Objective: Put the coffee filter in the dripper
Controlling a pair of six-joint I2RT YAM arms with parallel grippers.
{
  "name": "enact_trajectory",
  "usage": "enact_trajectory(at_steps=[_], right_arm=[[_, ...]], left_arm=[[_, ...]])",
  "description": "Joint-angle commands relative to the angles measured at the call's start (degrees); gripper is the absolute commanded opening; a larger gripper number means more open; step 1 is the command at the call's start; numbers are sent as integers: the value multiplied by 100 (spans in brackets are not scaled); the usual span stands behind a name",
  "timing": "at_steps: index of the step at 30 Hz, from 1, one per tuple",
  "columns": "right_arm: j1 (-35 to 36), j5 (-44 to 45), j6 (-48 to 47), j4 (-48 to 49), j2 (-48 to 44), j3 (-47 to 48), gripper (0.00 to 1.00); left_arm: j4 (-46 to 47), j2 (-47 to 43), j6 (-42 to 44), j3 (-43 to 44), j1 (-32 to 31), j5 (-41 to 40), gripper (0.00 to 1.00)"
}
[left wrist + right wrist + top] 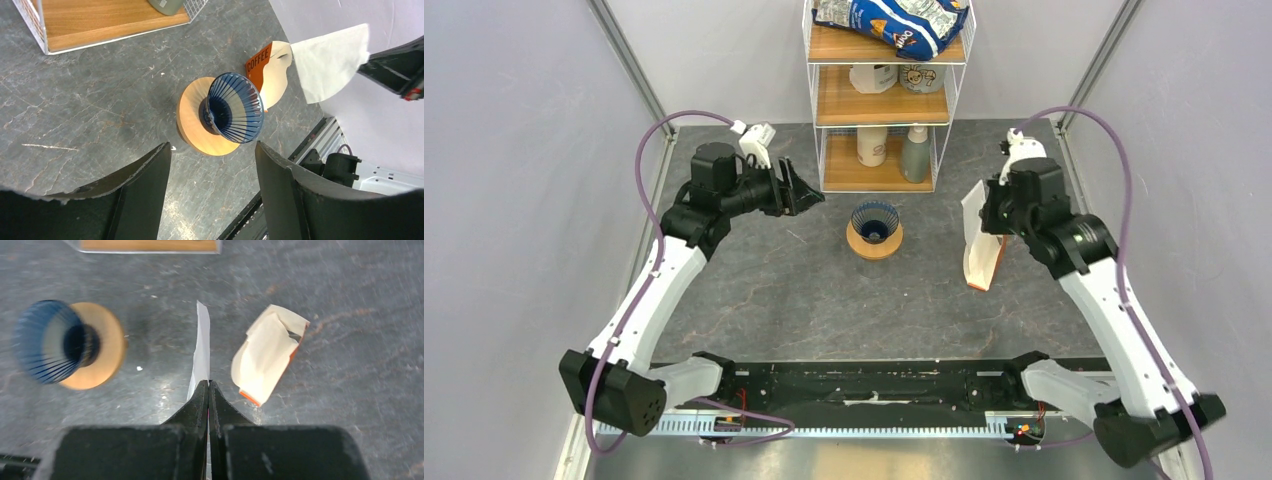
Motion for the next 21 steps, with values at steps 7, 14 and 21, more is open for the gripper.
enact_trajectory(at_steps=[7,14,21], right_arm=[[26,-1280,176,998,5,831,0],[59,-1587,1150,1375,559,1483,0],[76,-1591,1559,1434,745,1549,0]], left_arm=[[456,129,995,961,-1499,-1407,71],[817,981,2075,2033,-3224,-3569,71],[1492,1397,2839,2131,-4053,-4227,71]])
